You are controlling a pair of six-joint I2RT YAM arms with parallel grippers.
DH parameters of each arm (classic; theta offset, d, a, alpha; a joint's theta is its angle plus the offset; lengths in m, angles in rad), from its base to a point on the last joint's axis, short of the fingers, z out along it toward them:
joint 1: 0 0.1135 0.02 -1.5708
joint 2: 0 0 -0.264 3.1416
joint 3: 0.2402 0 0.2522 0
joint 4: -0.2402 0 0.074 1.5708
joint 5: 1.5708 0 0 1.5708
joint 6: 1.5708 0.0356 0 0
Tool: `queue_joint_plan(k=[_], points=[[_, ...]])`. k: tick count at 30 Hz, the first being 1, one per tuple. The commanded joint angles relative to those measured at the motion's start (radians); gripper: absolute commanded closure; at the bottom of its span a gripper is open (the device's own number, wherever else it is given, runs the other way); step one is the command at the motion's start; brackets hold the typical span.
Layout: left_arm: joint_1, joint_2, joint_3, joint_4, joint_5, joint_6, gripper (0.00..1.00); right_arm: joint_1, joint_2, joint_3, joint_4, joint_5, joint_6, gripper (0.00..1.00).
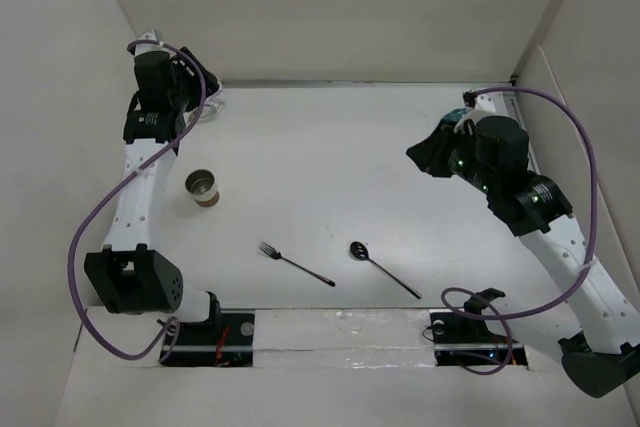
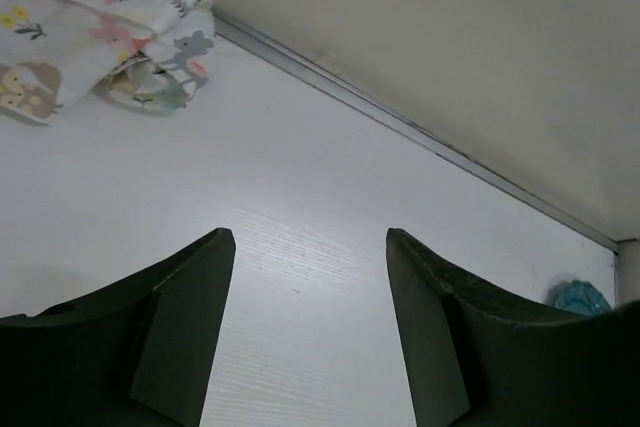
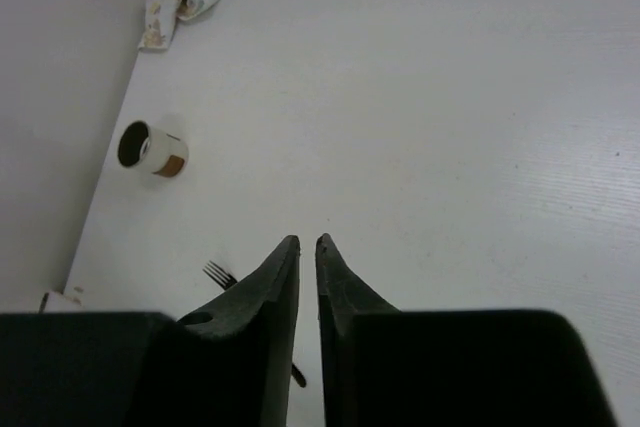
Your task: Set the dinner table for one person
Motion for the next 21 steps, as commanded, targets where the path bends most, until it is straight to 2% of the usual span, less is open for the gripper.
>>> queue_joint_plan(k=[1, 3, 4, 5, 6, 7, 8, 9, 13, 14, 17, 19, 20, 21], points=[[0.002, 0.021, -0.013, 0.036, -0.078, -0.032, 0.41, 0.02, 0.003, 0.021, 0.036, -0.019, -0.005, 0.63], [0.045, 0.047, -0.013, 0.035, -0.089, -0.057, 0.42, 0.02, 0.004, 0.021, 0.036, -0.019, -0.004, 0.49], [0.068, 0.082, -0.017, 0.03, -0.092, -0.116, 0.43, 0.02, 0.004, 0.02, 0.036, -0.018, -0.002, 0.45], [0.125, 0.124, -0.028, 0.036, -0.049, -0.177, 0.57, 0.02, 0.006, 0.015, 0.031, -0.019, -0.001, 0.52], [0.158, 0.124, -0.028, 0.058, -0.049, -0.178, 0.58, 0.02, 0.006, 0.015, 0.031, -0.019, -0.001, 0.52], [0.186, 0.167, -0.049, 0.082, 0.051, -0.202, 0.7, 0.02, 0.006, 0.012, 0.028, -0.015, -0.001, 0.79], [0.207, 0.187, -0.055, 0.11, 0.072, -0.231, 0.98, 0.02, 0.006, 0.011, 0.025, -0.01, -0.001, 0.9], [0.221, 0.23, -0.059, 0.136, 0.066, -0.244, 1.0, 0.02, 0.006, 0.009, 0.027, -0.004, -0.001, 1.0], [0.23, 0.363, 0.032, 0.135, -0.034, -0.216, 1.0, 0.011, 0.024, 0.009, 0.022, -0.004, 0.001, 1.0], [0.23, 0.389, 0.05, 0.127, -0.032, -0.212, 0.95, 0.011, 0.033, 0.015, 0.016, -0.004, 0.001, 1.0], [0.23, 0.486, 0.115, 0.107, -0.107, -0.204, 0.66, 0.011, 0.047, 0.02, 0.005, 0.004, 0.001, 1.0], [0.23, 0.543, 0.142, 0.107, -0.133, -0.204, 0.58, 0.011, 0.053, 0.017, 0.005, 0.002, 0.004, 1.0], [0.23, 0.56, 0.154, 0.107, -0.139, -0.207, 0.5, 0.011, 0.064, 0.015, 0.004, -0.001, 0.007, 1.0], [0.23, 0.601, 0.17, 0.102, -0.146, -0.209, 0.49, 0.011, 0.069, 0.018, 0.004, -0.004, 0.01, 1.0]])
